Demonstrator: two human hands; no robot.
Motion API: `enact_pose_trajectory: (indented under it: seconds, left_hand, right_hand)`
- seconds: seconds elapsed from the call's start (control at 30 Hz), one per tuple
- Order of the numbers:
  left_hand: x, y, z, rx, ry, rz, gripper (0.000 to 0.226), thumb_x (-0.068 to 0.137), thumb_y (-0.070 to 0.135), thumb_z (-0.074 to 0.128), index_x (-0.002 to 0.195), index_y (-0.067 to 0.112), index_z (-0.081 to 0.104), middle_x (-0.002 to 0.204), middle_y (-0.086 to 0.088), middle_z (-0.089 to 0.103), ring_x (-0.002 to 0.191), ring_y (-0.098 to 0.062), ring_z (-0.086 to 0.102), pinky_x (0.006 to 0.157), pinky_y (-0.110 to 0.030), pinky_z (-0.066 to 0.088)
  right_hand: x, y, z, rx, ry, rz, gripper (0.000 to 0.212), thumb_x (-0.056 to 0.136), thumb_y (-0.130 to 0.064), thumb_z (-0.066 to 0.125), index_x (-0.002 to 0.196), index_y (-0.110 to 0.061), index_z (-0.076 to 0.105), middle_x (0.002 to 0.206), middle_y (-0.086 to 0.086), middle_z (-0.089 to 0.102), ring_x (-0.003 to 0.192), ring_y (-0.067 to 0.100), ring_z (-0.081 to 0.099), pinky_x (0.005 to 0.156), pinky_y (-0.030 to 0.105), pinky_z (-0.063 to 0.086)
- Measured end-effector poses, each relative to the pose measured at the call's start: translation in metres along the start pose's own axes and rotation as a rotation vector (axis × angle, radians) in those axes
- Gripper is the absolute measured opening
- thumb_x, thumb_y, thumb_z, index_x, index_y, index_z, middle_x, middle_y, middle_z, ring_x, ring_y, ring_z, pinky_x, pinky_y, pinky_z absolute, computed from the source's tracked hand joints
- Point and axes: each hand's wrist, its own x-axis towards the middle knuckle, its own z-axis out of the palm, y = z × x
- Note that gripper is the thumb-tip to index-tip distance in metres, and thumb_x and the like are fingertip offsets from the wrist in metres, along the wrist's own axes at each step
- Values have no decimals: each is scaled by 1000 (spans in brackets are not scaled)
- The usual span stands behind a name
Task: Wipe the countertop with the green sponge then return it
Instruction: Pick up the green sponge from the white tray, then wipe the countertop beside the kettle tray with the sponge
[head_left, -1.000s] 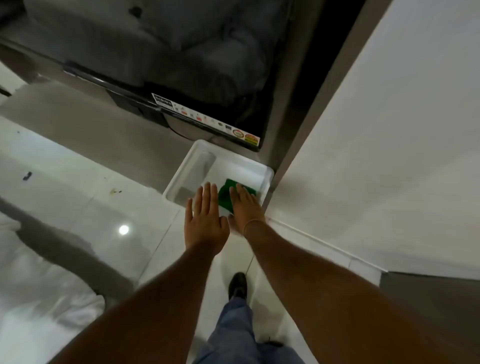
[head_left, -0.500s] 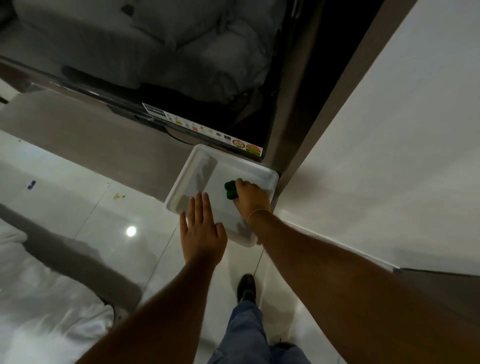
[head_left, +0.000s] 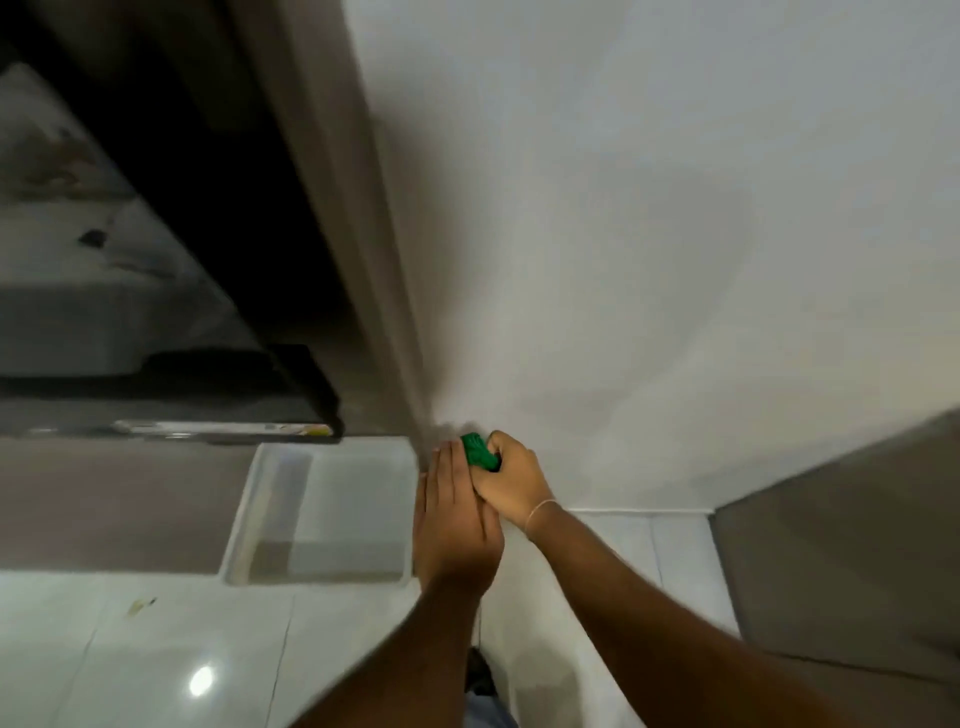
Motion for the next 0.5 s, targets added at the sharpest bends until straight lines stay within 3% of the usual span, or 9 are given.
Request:
enact_pose_trajectory:
  seconds: [0.1,0.2,0.3,0.37,0.43,0.5]
  left_hand:
    - [1,40,30,107,-186,203,79,99,36,18,175,13,11,184,-7,14,170,-24,12,139,-47,12]
    - [10,98,71,194,-307,384,81,102,35,24,174,18,-7,185,-2,-5,171,-19,-6,139,-46,4]
    - [6,168,113,228,-358,555,82,103,33,30,174,18,-8,185,-3,-4,171,-21,-5,139,-47,5]
    - [-4,215,143,254,-394,685,83,100,34,27,174,18,-6,185,-3,-2,171,-22,-3,139,-47,4]
    - [-18,257,170,254,-431,789,84,100,32,33,175,17,-3,185,-4,1,171,-24,1,139,-47,6]
    - [-40,304,196,235,-476,854,85,100,26,45,175,14,7,185,-7,10,171,-27,8,139,-50,12]
  right_hand:
    - [-23,36,-67,38,109,83,22,88,-16,69,76,-20,50,66,-4,59,60,11,51,55,22,43]
    - [-49,78,-139,159,237,197,8,88,-10,68,91,-11,60,77,7,69,69,18,61,66,34,55]
    - [-82,127,-210,462,375,335,20,92,-4,64,111,-11,66,98,22,77,78,23,70,69,34,61]
    - [-111,162,-256,761,445,408,21,94,-3,61,113,-11,66,99,18,75,83,25,71,68,33,63]
    - [-139,196,-294,1024,504,429,16,95,-9,69,111,-12,66,104,15,77,91,28,75,78,41,67]
    - [-166,231,-333,1071,597,425,31,92,-16,83,119,-10,70,115,14,81,101,31,79,90,48,67]
